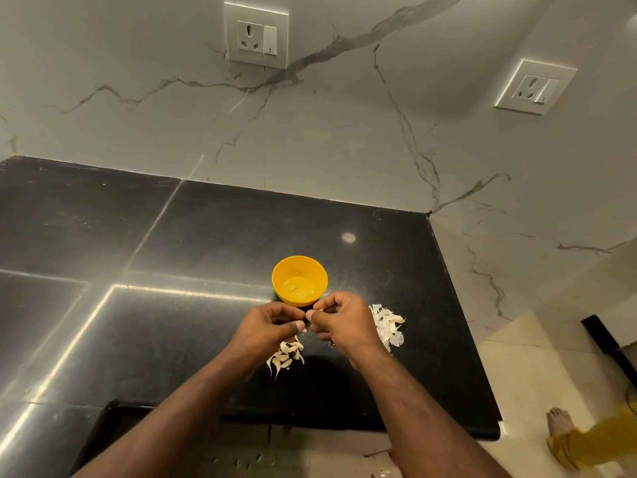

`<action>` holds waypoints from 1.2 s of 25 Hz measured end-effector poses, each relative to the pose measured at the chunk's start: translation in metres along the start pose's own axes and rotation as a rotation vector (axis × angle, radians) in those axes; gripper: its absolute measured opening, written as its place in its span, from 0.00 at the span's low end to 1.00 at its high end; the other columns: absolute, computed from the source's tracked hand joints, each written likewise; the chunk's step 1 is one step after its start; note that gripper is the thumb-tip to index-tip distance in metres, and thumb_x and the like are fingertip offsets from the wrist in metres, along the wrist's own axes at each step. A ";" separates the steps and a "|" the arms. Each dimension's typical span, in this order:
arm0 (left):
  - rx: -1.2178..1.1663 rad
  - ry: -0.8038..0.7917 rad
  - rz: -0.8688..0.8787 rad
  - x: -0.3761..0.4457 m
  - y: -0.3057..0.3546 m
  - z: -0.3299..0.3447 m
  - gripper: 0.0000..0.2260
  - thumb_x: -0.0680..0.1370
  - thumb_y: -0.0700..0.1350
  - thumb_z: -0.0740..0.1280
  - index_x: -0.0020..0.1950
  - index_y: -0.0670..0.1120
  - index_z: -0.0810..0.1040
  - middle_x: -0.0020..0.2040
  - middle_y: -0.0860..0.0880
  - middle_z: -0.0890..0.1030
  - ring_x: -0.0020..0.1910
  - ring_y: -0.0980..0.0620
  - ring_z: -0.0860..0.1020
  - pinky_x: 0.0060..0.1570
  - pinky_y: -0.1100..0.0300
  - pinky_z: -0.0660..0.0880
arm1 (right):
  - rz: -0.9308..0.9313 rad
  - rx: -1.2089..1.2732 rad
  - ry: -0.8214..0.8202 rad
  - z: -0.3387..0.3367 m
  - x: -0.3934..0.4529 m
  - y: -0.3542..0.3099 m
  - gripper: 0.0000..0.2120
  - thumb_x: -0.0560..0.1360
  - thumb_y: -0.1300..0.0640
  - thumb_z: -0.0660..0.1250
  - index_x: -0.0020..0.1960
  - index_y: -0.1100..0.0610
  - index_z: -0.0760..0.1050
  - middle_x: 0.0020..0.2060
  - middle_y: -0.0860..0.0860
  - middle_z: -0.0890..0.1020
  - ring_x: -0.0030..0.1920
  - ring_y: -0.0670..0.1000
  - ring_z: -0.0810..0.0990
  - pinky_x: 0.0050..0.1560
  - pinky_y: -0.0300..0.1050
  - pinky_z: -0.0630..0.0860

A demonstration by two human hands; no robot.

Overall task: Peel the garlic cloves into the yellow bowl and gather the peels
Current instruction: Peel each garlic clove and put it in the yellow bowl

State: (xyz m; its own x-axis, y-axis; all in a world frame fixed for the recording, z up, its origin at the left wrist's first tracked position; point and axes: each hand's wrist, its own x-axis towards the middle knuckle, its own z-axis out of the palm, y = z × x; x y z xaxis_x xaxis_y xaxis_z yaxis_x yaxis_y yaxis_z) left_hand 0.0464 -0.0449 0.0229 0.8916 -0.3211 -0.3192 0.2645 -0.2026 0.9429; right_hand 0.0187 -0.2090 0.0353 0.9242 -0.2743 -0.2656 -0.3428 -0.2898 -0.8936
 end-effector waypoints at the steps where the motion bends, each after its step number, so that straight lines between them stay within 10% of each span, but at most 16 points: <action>1: -0.003 -0.027 0.001 0.000 0.000 0.000 0.05 0.76 0.38 0.74 0.51 0.45 0.83 0.42 0.50 0.87 0.36 0.59 0.83 0.30 0.69 0.72 | 0.007 0.033 -0.005 0.001 0.001 -0.002 0.06 0.71 0.59 0.78 0.44 0.57 0.81 0.37 0.55 0.86 0.39 0.52 0.86 0.42 0.52 0.85; 10: -0.106 -0.093 -0.028 0.008 -0.001 -0.007 0.06 0.75 0.39 0.75 0.51 0.42 0.84 0.43 0.44 0.86 0.39 0.52 0.82 0.38 0.61 0.75 | 0.120 0.234 -0.092 0.004 -0.001 -0.008 0.08 0.76 0.62 0.73 0.47 0.67 0.80 0.30 0.53 0.80 0.28 0.45 0.76 0.29 0.37 0.73; 22: -0.005 -0.022 -0.003 0.028 -0.002 -0.010 0.02 0.76 0.35 0.73 0.44 0.42 0.83 0.35 0.47 0.85 0.33 0.53 0.80 0.34 0.59 0.75 | -0.044 -0.135 -0.081 0.003 0.005 -0.002 0.09 0.77 0.59 0.71 0.56 0.51 0.84 0.48 0.45 0.87 0.49 0.43 0.84 0.57 0.43 0.80; 30: 0.086 0.082 0.070 0.036 0.001 -0.014 0.05 0.77 0.41 0.73 0.41 0.43 0.83 0.35 0.46 0.85 0.33 0.52 0.80 0.34 0.59 0.75 | -0.010 -0.250 0.039 -0.002 0.016 -0.005 0.09 0.77 0.49 0.70 0.42 0.53 0.82 0.31 0.49 0.85 0.29 0.42 0.79 0.39 0.45 0.77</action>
State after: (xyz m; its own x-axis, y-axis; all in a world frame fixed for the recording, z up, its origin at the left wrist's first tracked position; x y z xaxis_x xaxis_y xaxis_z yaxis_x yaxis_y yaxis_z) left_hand 0.0838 -0.0433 0.0141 0.9349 -0.2613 -0.2403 0.1710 -0.2618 0.9498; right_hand 0.0350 -0.2135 0.0359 0.9224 -0.3041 -0.2382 -0.3688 -0.5091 -0.7777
